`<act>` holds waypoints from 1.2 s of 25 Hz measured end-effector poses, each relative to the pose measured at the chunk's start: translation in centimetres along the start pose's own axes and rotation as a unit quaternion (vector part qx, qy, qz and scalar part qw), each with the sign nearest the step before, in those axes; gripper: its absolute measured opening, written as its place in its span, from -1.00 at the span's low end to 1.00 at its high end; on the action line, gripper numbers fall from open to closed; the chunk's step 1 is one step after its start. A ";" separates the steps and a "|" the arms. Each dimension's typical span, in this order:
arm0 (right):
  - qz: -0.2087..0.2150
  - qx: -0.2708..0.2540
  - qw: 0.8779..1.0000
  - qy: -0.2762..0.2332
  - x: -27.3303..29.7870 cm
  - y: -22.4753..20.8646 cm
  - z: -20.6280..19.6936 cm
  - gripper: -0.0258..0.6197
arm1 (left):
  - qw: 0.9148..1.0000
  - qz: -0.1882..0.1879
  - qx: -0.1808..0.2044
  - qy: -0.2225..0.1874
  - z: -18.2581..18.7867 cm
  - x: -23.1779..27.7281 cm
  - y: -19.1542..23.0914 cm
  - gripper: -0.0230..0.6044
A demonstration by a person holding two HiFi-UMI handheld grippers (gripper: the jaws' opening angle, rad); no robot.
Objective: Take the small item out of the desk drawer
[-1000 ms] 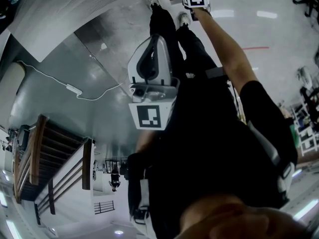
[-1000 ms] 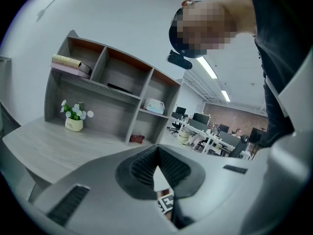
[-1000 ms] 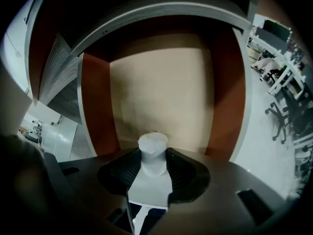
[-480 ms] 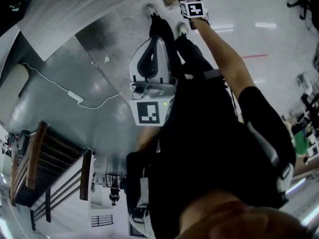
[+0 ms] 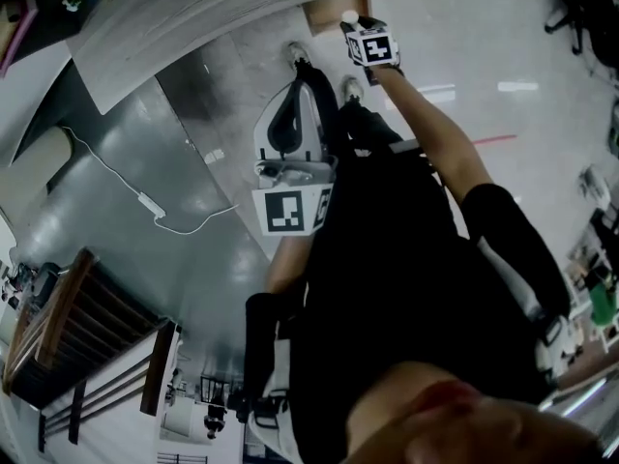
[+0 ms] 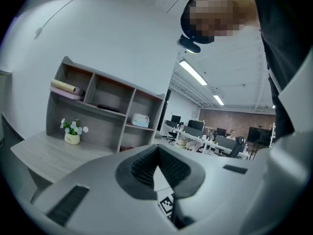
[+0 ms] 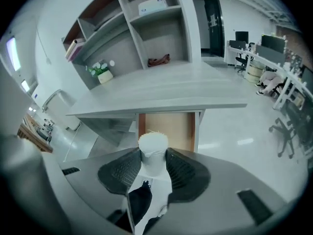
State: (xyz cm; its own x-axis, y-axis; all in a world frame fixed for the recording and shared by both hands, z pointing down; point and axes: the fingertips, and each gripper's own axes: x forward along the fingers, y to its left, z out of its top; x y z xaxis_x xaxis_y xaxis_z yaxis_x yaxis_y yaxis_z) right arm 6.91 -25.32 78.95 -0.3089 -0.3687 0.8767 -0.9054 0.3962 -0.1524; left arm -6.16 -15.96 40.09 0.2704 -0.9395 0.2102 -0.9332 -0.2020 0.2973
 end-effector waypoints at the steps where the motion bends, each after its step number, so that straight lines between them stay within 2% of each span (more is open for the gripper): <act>1: 0.005 -0.004 1.000 -0.009 -0.9 0.1 0.3 -0.43 | 1.000 -0.002 0.008 -0.003 0.1 -0.5 -0.5 -0.96; 4: 0.019 -0.017 0.999 -0.036 -3.4 0.7 1.2 -0.43 | 1.000 -0.005 0.025 -0.010 0.0 -2.0 -2.0 -0.96; 14: 0.069 -0.036 0.990 -0.115 -13.8 3.5 3.6 -0.43 | 0.999 0.021 0.027 -0.034 1.8 -7.1 -5.5 -0.96; 22: 0.109 -0.035 0.978 -0.173 -21.2 5.8 5.7 -0.43 | 0.999 0.025 0.025 -0.041 3.0 -8.8 -5.3 -0.96; 30: 0.118 -0.033 0.963 -0.241 -28.9 7.0 8.1 -0.43 | 0.998 0.018 0.033 -0.056 4.6 -9.2 -4.6 -0.96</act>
State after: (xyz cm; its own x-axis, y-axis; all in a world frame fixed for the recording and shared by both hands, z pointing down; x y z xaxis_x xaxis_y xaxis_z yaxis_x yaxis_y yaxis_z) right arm 7.13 -18.70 48.78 -0.6178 -0.6024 0.5054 -0.7775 0.5641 -0.2781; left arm -5.46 -7.63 32.49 0.2120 -0.9706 0.1137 -0.9563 -0.1820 0.2289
